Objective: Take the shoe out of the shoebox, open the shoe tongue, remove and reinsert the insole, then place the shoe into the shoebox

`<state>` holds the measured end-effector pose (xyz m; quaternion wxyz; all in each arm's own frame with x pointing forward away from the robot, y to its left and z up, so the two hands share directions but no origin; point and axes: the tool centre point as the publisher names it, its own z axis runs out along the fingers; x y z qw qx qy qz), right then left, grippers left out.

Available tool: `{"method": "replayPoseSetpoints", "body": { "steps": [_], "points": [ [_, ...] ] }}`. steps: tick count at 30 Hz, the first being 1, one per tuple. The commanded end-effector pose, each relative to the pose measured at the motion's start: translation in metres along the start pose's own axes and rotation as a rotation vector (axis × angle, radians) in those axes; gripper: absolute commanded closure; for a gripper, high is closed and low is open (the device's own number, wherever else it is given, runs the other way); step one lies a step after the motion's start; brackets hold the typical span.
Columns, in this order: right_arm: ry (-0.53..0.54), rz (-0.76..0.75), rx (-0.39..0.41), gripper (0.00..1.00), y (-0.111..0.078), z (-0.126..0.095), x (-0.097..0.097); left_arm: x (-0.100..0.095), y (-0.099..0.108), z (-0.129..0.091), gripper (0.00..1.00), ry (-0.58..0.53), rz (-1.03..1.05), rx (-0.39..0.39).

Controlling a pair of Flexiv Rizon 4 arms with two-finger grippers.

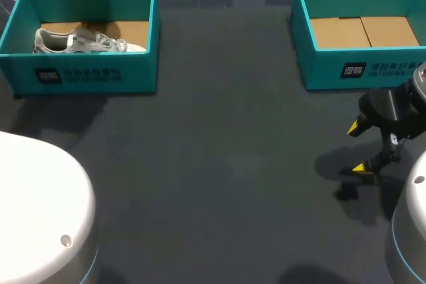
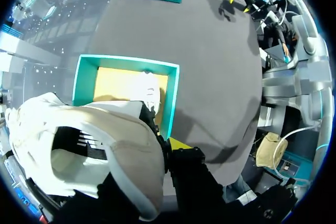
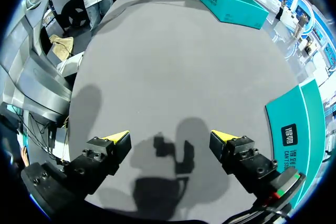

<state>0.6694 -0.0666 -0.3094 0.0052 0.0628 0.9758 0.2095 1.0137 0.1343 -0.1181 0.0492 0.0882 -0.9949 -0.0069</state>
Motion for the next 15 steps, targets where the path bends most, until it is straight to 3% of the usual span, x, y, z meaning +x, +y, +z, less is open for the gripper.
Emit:
{"method": "replayPoseSetpoints", "body": {
  "steps": [1,10,15],
  "points": [
    [-0.002,0.000,0.001,0.00,0.000,0.000,0.002,-0.045,0.014,0.009,1.00,0.048,-0.022,0.006],
    [-0.002,0.000,0.001,0.00,0.000,0.000,0.002,-0.085,0.046,0.023,1.00,0.047,0.002,0.017],
    [-0.002,0.000,0.001,0.00,0.000,0.000,0.002,-0.097,0.066,0.028,1.00,0.036,0.115,0.015]
  ]
}}
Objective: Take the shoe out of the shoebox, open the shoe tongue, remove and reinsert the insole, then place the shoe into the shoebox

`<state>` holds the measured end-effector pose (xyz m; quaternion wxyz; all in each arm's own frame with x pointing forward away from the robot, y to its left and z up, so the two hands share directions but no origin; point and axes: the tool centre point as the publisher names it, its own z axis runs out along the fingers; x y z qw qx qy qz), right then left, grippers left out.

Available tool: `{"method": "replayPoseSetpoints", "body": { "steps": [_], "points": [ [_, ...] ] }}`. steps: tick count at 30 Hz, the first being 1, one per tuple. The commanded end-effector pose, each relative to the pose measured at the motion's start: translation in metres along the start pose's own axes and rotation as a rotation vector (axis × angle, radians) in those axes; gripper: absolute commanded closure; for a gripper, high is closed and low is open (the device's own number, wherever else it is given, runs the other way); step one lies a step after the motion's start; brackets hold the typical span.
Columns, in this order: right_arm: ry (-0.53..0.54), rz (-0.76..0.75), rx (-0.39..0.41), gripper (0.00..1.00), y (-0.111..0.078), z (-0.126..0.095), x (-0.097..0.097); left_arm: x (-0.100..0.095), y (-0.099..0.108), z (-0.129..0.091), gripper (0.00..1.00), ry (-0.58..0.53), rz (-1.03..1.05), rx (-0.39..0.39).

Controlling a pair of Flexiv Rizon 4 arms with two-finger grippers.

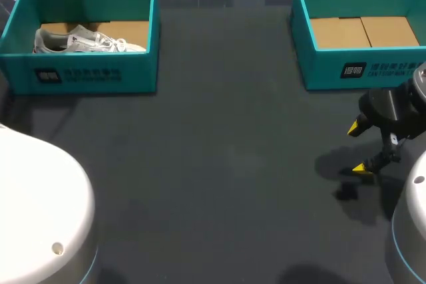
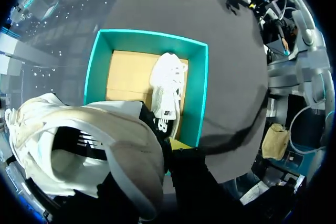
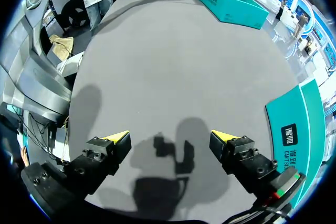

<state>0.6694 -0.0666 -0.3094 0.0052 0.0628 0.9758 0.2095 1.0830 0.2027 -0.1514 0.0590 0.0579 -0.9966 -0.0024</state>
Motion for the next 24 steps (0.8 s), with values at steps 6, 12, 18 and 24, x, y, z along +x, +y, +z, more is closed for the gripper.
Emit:
{"method": "replayPoseSetpoints", "body": {
  "steps": [6,12,18,24],
  "points": [
    [-0.002,0.000,0.001,0.00,0.000,0.000,0.002,-0.006,0.047,-0.005,1.00,-0.066,0.446,0.021],
    [-0.002,0.000,0.001,0.00,0.000,0.000,0.002,-0.003,0.059,-0.007,1.00,-0.115,0.601,-0.049],
    [-0.002,0.000,0.001,0.00,0.000,0.000,0.002,-0.003,0.059,-0.007,1.00,-0.115,0.601,-0.049],
    [-0.002,0.000,0.001,0.00,0.000,0.000,0.002,-0.008,0.060,-0.006,1.00,-0.091,0.701,-0.046]
  ]
}}
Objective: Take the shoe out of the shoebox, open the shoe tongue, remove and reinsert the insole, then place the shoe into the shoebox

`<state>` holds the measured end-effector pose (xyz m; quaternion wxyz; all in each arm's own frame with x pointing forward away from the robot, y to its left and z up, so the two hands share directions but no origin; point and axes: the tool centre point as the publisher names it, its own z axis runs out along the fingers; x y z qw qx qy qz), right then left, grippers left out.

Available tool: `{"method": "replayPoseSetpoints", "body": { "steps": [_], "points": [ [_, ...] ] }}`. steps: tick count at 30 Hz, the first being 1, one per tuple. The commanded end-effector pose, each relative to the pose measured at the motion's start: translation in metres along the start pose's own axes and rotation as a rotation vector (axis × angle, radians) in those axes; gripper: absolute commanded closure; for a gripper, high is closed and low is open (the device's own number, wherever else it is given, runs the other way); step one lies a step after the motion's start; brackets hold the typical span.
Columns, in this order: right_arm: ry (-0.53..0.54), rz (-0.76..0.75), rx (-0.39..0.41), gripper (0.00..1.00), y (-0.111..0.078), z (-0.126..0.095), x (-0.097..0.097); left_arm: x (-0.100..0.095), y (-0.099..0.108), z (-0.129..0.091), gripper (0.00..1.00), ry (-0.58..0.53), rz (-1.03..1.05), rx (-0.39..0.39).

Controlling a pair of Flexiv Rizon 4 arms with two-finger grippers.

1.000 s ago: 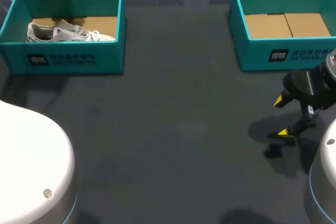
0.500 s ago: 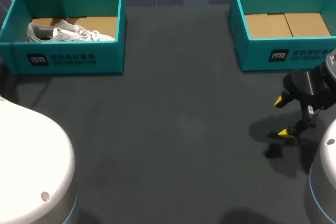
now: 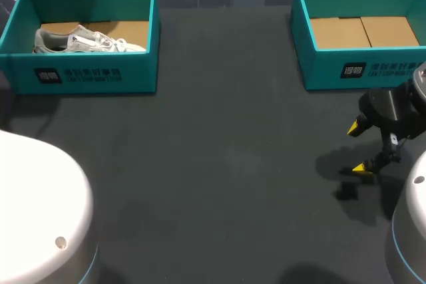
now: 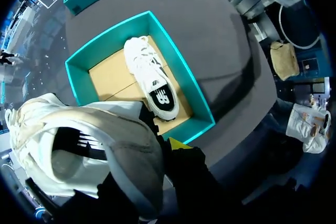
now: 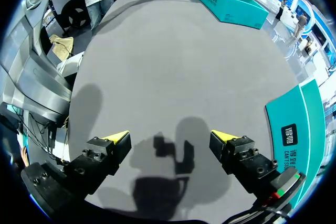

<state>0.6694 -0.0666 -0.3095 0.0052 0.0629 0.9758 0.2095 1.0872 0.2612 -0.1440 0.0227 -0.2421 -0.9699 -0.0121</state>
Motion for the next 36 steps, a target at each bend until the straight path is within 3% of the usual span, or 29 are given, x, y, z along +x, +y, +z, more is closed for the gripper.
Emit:
{"method": "replayPoseSetpoints", "body": {
  "steps": [1,6,9,20,30,36],
  "points": [
    [-0.002,0.000,0.001,0.00,0.000,0.000,0.002,0.002,0.004,0.001,1.00,0.014,0.152,0.039],
    [-0.002,0.000,0.001,0.00,0.000,0.000,0.002,0.007,0.021,0.000,1.00,0.000,0.465,0.050],
    [-0.002,0.000,0.001,0.00,0.000,0.000,0.002,0.009,0.036,0.007,1.00,-0.058,0.745,-0.012],
    [-0.002,0.000,0.001,0.00,0.000,0.000,0.002,0.009,0.036,0.007,1.00,-0.058,0.745,-0.012],
    [-0.002,0.000,0.001,0.00,0.000,0.000,0.002,-0.023,0.061,0.032,1.00,-0.056,1.042,-0.099],
    [-0.002,0.000,0.001,0.00,0.000,0.000,0.002,-0.023,0.061,0.032,1.00,-0.056,1.042,-0.099]
  ]
}}
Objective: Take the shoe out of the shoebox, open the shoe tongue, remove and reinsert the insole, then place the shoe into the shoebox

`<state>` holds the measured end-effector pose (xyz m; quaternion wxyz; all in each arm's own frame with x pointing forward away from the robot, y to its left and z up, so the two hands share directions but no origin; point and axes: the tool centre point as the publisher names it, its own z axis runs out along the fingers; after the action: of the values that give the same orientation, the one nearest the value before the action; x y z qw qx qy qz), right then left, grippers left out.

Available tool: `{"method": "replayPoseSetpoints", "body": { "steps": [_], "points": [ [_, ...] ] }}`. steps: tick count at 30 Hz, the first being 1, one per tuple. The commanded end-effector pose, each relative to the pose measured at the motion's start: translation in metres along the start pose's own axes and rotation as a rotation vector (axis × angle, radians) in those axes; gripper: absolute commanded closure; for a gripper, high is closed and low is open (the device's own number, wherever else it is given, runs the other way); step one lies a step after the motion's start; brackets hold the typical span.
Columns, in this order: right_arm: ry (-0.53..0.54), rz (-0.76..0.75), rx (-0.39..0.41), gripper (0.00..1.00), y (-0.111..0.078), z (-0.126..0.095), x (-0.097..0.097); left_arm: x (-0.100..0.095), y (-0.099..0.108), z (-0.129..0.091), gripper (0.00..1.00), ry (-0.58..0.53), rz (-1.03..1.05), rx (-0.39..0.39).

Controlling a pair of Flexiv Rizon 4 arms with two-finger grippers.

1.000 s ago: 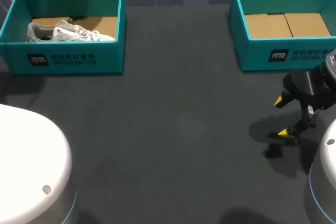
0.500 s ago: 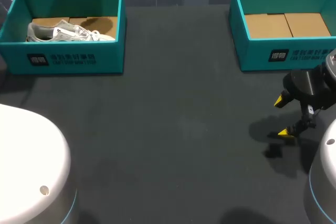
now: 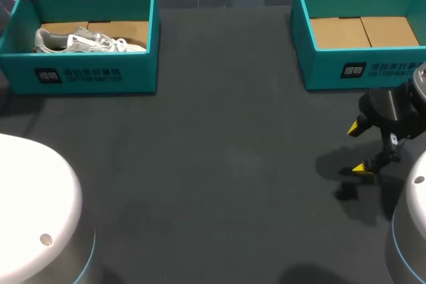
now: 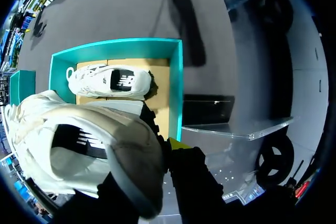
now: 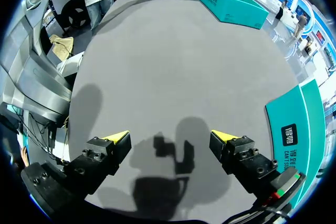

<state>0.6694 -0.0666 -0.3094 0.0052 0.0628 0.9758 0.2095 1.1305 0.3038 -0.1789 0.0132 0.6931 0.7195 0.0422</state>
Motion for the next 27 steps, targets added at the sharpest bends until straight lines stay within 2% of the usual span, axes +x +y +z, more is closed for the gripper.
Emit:
{"method": "replayPoseSetpoints", "body": {
  "steps": [1,6,14,19,27],
  "points": [
    [-0.002,0.000,0.001,0.00,0.000,0.000,0.002,0.001,0.005,-0.002,1.00,-0.002,0.001,0.007],
    [-0.002,0.000,0.001,0.00,0.000,0.000,0.002,0.000,0.007,0.001,1.00,0.001,0.013,0.017],
    [-0.002,0.000,0.001,0.00,0.000,0.000,0.002,-0.005,0.023,0.038,1.00,0.053,-0.012,-0.022],
    [-0.002,0.000,0.001,0.00,0.000,0.000,0.002,-0.003,0.031,0.060,1.00,0.081,0.007,0.013],
    [-0.002,0.000,0.001,0.00,0.000,0.000,0.002,-0.001,0.033,0.085,1.00,0.127,0.017,0.013]
  ]
}}
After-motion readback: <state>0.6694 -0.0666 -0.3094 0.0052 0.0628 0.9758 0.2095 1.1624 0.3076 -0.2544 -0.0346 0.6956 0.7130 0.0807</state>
